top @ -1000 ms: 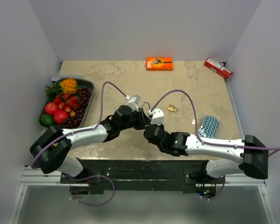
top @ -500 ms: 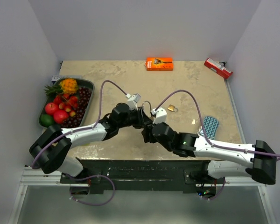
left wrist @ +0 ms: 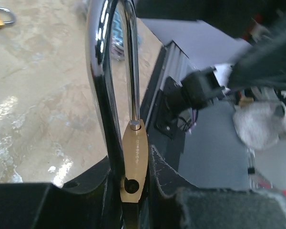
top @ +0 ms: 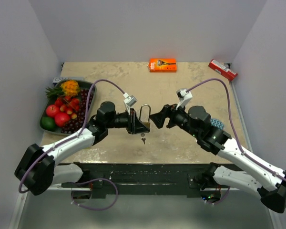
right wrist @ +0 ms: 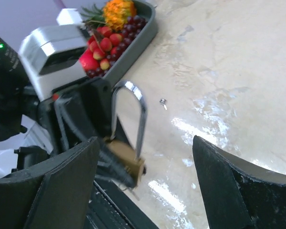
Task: Unlock with the key
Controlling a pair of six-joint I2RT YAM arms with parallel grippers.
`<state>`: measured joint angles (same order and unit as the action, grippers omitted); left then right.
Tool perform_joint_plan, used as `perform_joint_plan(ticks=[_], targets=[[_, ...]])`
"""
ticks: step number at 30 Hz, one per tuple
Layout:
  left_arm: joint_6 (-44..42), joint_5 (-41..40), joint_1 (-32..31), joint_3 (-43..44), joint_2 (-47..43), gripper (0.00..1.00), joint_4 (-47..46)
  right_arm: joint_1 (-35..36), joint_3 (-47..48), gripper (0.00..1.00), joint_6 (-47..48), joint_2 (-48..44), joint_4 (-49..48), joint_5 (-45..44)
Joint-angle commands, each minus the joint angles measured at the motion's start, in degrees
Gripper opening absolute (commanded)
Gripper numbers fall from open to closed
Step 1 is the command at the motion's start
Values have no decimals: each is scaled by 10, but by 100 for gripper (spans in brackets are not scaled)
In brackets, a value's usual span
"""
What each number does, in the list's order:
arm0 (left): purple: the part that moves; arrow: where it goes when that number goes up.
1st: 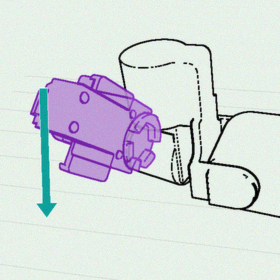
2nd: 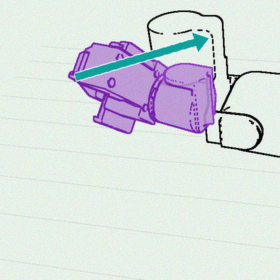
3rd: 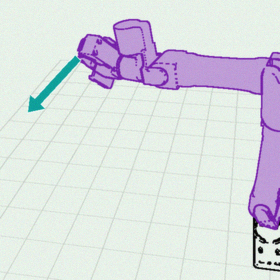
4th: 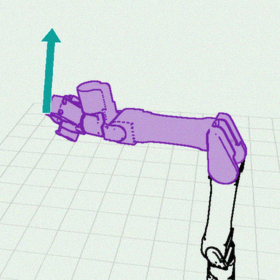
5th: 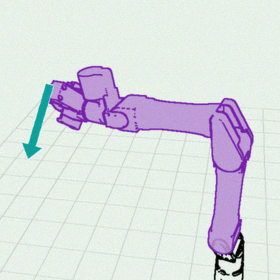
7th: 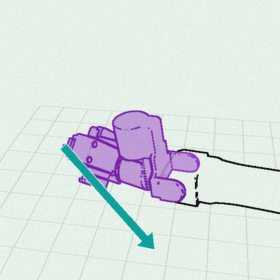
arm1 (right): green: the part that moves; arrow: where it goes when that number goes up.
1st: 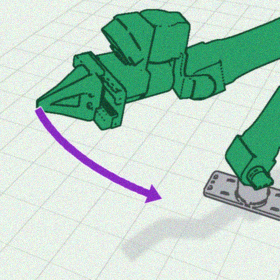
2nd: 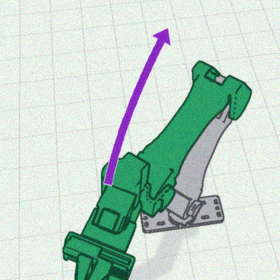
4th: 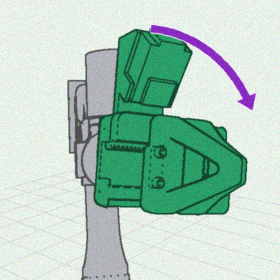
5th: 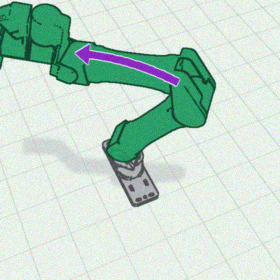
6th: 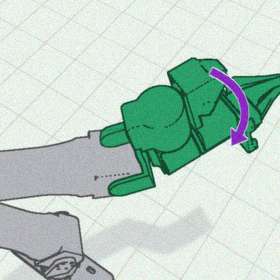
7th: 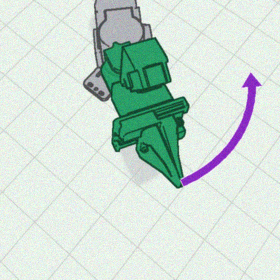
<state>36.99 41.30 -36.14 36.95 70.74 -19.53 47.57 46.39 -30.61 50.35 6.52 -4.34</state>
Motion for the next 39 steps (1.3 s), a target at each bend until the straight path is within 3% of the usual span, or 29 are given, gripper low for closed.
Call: perform_joint_plan(ticks=[1,7,9,10,12,14,16,17,27,31,34,36,39], targets=[[-129,125,1,9,-78,0,70,-17,62,82,53,57,-24,104],[-164,138,0,1,-123,0,94,-20,89,78,65,92,-63,221],[-167,143,1,4,-126,0,94,-21,84,65,63,93,-80,233],[-169,136,0,7,-126,0,99,-21,81,52,60,94,-84,232],[-176,127,1,8,-126,0,107,-21,71,42,50,92,-95,230],[-179,117,1,8,-124,0,116,-21,57,21,31,91,-108,227],[-178,104,1,9,-122,0,122,-21,49,11,21,92,-128,224],[-179,99,1,9,-122,0,124,-21,41,1,14,94,-132,221],[-163,-28,0,5,-125,0,162,-21,38,0,1,92,-107,108],[-123,27,1,-26,-133,0,87,-21,14,0,26,83,-146,137],[-88,64,1,-49,-147,0,19,-21,-2,0,22,92,-149,100],[-101,14,1,-34,-155,0,71,-21,27,0,15,109,-88,46],[-145,-45,1,-10,-152,0,149,-21,30,0,7,114,-85,21]])
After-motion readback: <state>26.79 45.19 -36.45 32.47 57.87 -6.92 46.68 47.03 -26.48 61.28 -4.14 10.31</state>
